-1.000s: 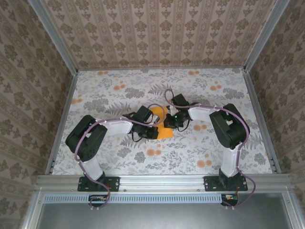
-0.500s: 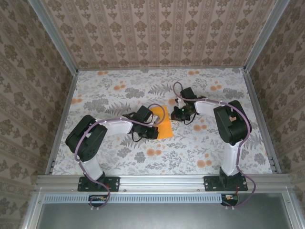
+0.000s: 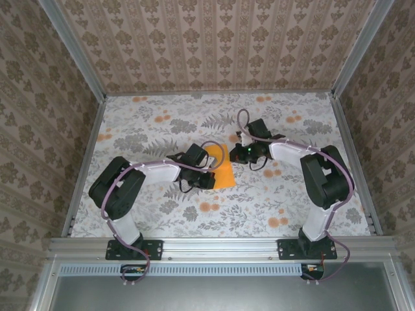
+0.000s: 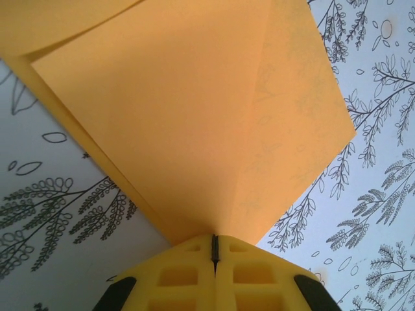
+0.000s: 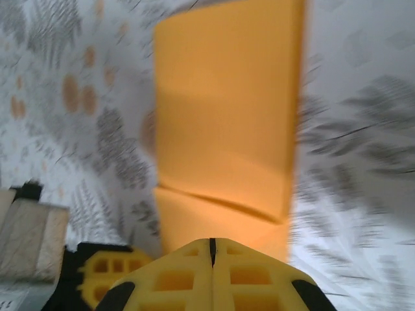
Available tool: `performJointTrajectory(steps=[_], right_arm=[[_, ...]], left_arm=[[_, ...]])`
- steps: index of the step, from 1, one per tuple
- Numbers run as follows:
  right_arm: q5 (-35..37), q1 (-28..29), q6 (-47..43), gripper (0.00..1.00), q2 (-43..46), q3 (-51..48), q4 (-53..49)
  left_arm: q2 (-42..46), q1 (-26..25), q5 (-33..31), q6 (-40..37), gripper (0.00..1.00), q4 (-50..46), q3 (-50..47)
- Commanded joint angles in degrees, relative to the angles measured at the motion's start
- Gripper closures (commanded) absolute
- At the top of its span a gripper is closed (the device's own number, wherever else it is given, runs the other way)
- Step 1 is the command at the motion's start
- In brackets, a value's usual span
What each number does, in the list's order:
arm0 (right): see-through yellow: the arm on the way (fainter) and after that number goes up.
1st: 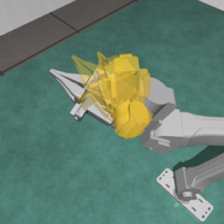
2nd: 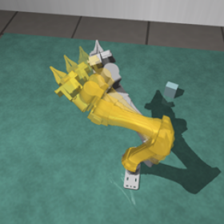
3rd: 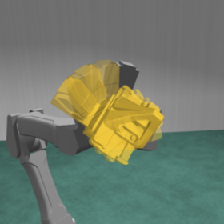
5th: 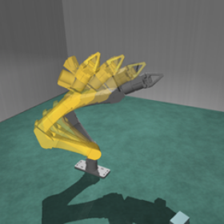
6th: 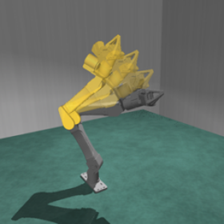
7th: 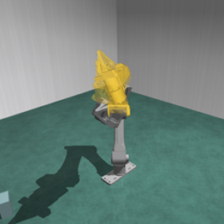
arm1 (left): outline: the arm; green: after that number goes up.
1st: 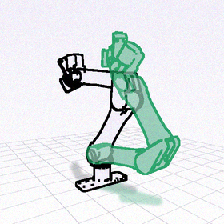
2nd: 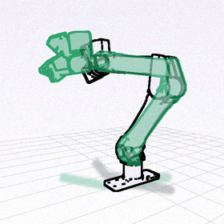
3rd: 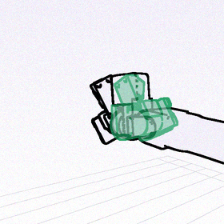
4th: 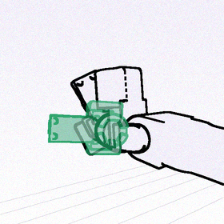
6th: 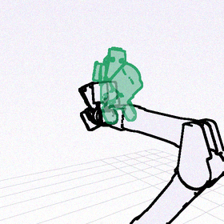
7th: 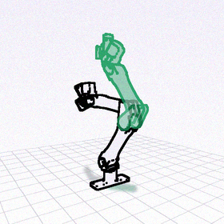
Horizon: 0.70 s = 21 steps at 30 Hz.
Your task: Fold a paper plane with a square sheet of paper (fold left side to right side)
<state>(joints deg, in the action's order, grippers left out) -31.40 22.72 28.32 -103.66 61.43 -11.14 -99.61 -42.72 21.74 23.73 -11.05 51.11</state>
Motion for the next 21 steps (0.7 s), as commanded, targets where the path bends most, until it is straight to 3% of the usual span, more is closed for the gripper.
performJointTrajectory(steps=[1, 14, 21], right_arm=[[-3.74, 2.27, 3.88, 1.0, -2.62, -1.63, 4.07], [1.72, 2.77, 1.29, 1.0, -9.62, 2.38, -5.28], [1.67, 2.8, 1.06, 1.0, -9.96, 2.11, -5.84]], left_arm=[[0.36, -0.04, -3.2, -1.15, 1.0, -5.69, -1.61], [3.46, 0.19, -0.07, -1.23, 1.0, -4.71, 1.24], [5.72, 2.06, 7.44, 0.42, 1.0, 0.41, 1.97]])
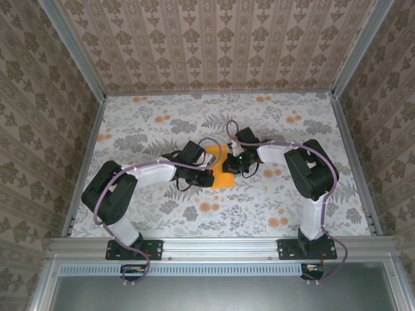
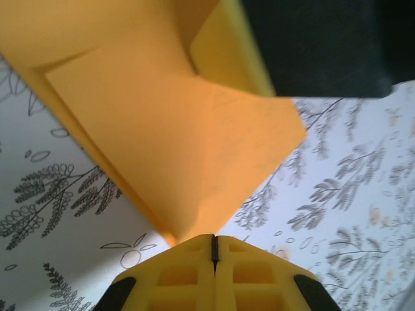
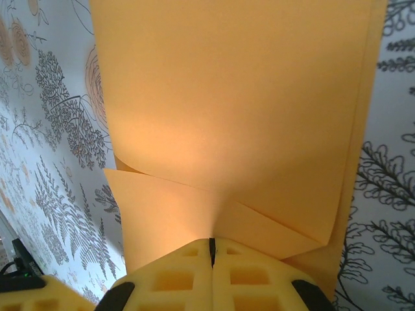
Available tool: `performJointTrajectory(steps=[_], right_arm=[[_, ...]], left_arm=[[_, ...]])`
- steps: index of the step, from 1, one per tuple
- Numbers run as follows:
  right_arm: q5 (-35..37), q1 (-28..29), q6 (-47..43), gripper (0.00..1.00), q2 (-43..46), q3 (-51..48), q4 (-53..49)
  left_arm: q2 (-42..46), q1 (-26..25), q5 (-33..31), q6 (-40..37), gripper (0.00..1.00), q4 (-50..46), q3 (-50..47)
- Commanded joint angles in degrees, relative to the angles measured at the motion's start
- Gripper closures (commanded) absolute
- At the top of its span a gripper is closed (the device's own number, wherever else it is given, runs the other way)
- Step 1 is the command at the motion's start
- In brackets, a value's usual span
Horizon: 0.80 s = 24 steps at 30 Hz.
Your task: Fold a paper plane with a square sheet of paper (fold left side to right side)
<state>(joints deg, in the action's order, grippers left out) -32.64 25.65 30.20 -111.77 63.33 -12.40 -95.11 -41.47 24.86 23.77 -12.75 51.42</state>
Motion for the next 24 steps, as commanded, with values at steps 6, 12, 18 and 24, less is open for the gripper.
performJointTrajectory(steps=[6, 12, 18, 24], right_arm=[[2.8, -0.07, -0.99, 1.0, -2.03, 0.92, -5.32], [2.69, -0.07, -1.17, 1.0, -2.22, 1.09, -5.77], [2.87, -0.07, -1.53, 1.0, -2.12, 1.15, -6.35], [3.59, -0.07, -2.16, 1.0, -2.14, 1.75, -7.71]], left_arm=[[-3.47, 1.22, 7.61, 0.03, 1.0, 4.25, 4.04], [-8.16, 1.67, 8.24, -0.43, 1.0, 5.32, 4.91], [-10.09, 2.09, 7.61, -0.27, 1.0, 5.75, 4.72], [-9.79, 2.04, 5.91, -1.0, 1.0, 3.48, 2.99]])
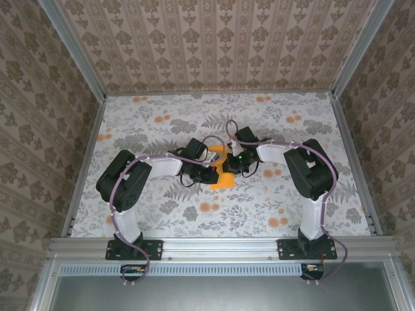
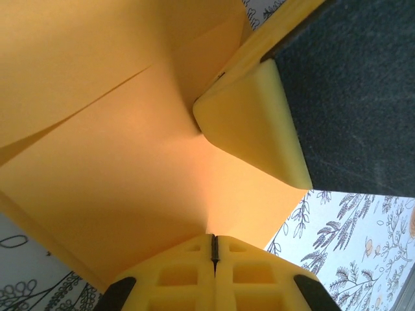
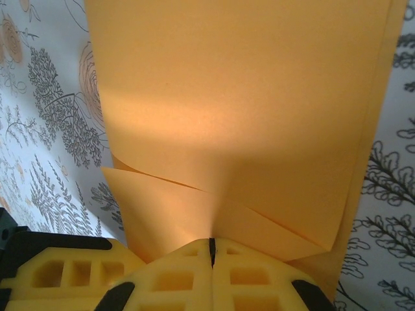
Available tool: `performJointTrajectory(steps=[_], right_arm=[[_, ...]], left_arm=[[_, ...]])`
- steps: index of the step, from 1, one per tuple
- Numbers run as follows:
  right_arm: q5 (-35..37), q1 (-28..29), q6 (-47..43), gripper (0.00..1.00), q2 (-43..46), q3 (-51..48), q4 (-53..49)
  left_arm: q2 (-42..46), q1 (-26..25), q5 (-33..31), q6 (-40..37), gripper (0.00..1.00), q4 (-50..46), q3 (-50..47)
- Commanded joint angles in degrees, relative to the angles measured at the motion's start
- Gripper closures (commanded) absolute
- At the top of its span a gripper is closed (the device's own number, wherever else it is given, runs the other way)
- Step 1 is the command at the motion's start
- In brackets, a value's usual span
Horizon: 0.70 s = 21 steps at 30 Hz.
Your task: Fold a paper plane with a square sheet of paper (fold left side to right side)
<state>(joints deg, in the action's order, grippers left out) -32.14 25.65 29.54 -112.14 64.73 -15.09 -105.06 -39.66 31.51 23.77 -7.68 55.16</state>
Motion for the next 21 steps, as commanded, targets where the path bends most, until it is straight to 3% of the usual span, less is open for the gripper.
performJointTrajectory(steps=[1, 21], right_arm=[[3.08, -0.07, -1.54, 1.0, -1.79, 0.4, -5.25], [2.85, -0.05, -1.86, 1.0, -1.78, 1.28, -5.71]], left_arm=[[0.27, 0.21, -0.65, -1.05, 1.0, -1.68, -1.14], [9.98, 0.19, -1.91, -0.96, 1.0, -5.91, -10.56]])
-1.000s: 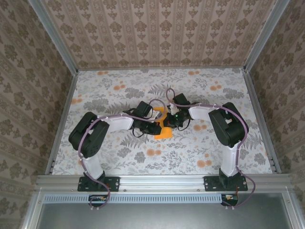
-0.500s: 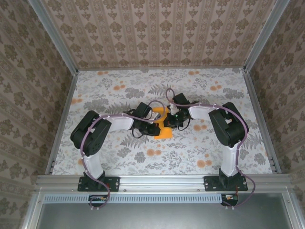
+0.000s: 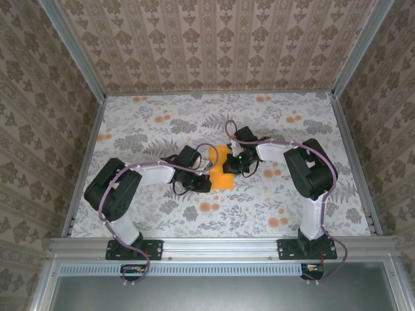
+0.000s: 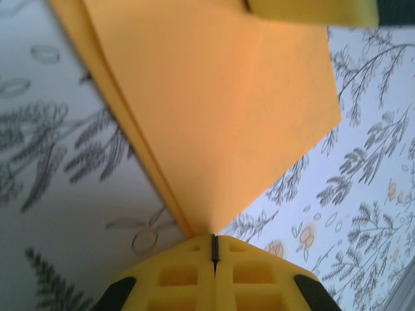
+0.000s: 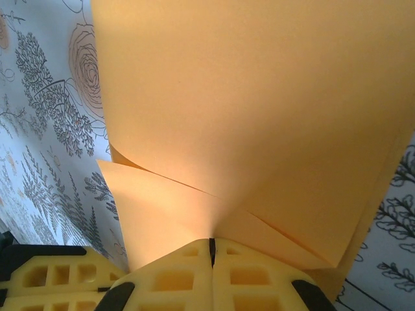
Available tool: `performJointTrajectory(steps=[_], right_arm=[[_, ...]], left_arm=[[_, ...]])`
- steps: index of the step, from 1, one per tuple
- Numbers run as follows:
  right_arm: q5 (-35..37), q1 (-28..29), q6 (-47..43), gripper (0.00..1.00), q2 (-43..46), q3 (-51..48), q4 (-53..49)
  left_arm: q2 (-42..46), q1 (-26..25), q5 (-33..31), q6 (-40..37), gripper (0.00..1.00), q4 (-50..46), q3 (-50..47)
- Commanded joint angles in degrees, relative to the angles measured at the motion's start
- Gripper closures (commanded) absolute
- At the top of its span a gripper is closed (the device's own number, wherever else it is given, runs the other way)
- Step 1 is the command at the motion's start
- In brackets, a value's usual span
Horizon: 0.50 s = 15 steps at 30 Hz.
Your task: Fold a paper plane with a square sheet of paper (fold left side to right side)
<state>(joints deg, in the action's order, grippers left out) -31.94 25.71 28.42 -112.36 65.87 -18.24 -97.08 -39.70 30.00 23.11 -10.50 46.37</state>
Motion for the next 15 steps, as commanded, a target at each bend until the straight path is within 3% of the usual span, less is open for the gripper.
performJointTrajectory(steps=[1, 4, 6, 15], right_arm=[[2.3, -0.14, -0.61, 1.0, -1.28, 0.06, -1.96], [0.79, -0.14, 0.39, 1.0, 0.46, -0.2, 0.94], [0.28, -0.22, 1.04, 0.97, 2.44, -0.55, 3.07], [7.31, -4.35, 1.23, 0.57, 15.19, -8.7, 7.46]], left_arm=[[2.7, 0.54, -0.17, -0.01, 1.0, -2.69, -2.06], [5.32, 1.69, 0.93, 0.34, 1.0, -1.85, -1.77], [7.2, 2.79, 1.61, 0.3, 0.94, -1.18, -1.12], [5.31, 8.5, 5.59, 1.43, 0.58, 6.46, 2.32]])
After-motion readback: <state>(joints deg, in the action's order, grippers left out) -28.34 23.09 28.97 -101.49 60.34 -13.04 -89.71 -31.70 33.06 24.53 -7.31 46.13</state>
